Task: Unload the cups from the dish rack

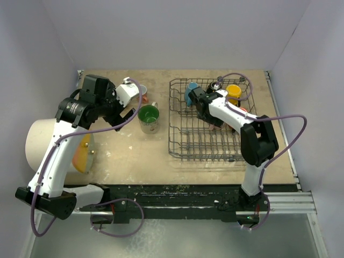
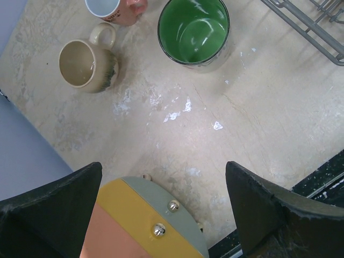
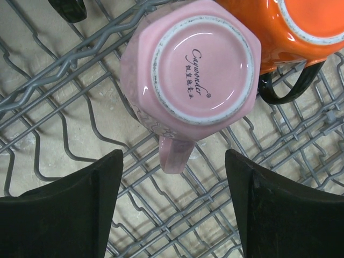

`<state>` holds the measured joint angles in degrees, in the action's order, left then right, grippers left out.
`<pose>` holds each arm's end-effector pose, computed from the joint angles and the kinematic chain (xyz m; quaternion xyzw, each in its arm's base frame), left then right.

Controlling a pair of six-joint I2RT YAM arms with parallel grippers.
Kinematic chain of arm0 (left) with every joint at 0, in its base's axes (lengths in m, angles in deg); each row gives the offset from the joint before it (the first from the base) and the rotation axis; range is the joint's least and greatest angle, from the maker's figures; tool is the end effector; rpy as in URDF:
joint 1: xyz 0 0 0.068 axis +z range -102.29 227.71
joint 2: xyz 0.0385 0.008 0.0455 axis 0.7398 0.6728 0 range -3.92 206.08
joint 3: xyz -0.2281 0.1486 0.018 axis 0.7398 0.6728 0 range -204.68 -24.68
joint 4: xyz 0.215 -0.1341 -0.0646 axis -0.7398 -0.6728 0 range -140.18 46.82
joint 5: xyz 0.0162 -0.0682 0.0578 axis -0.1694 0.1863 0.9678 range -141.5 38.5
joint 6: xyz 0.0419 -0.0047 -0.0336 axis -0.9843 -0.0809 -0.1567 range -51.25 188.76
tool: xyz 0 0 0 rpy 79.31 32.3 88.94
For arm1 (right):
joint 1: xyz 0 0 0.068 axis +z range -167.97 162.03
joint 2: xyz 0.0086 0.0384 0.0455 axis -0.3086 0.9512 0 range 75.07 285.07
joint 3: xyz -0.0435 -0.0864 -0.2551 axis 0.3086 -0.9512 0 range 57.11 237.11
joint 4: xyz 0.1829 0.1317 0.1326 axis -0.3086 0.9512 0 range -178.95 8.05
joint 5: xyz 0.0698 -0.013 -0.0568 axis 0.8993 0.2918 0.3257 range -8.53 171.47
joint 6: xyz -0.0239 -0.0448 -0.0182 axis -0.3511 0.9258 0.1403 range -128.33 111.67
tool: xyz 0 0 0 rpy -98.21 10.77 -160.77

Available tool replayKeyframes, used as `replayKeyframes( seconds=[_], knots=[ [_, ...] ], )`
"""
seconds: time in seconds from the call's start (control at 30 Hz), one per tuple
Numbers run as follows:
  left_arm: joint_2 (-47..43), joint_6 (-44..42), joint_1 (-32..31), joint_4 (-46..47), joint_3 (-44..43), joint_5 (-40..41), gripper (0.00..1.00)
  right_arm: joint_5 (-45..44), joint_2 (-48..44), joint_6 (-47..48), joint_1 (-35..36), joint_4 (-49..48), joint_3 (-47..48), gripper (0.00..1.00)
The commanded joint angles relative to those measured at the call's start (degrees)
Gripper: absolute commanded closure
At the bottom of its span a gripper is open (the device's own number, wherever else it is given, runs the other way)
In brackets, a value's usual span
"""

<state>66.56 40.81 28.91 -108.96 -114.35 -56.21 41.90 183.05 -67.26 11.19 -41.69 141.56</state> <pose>0.2060 -0.0732 0.4201 0.3822 0.8461 -0.0086 0.3714 0.3460 0.1671 0.2259 0.2929 0.8821 -0.1308 0.3449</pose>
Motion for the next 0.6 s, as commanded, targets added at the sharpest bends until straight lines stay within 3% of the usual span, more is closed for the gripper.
replayKeyframes(
  seconds=[0.0,0.4,0.47,0.57],
  knots=[
    [-0.83,1.76,0.22,-0.37,-1.72,-1.49,0.01,-2.53,0.14,-0.85,-0.32,-2.28,-1.71,0.24],
    [-0.32,2.28,0.23,-1.66,-3.7,-2.37,0.01,-2.73,0.09,-0.9,-0.29,-5.5,-7.38,0.36],
    [-0.4,2.25,0.18,-1.89,-3.76,-2.41,0.01,-2.94,-0.17,-0.54,-0.3,-5.64,-7.21,0.44],
    [-0.9,1.75,0.25,-2.11,-3.06,-2.65,0.01,-3.05,-1.14,0.1,-0.34,-5.06,-6.33,0.65]
  ],
)
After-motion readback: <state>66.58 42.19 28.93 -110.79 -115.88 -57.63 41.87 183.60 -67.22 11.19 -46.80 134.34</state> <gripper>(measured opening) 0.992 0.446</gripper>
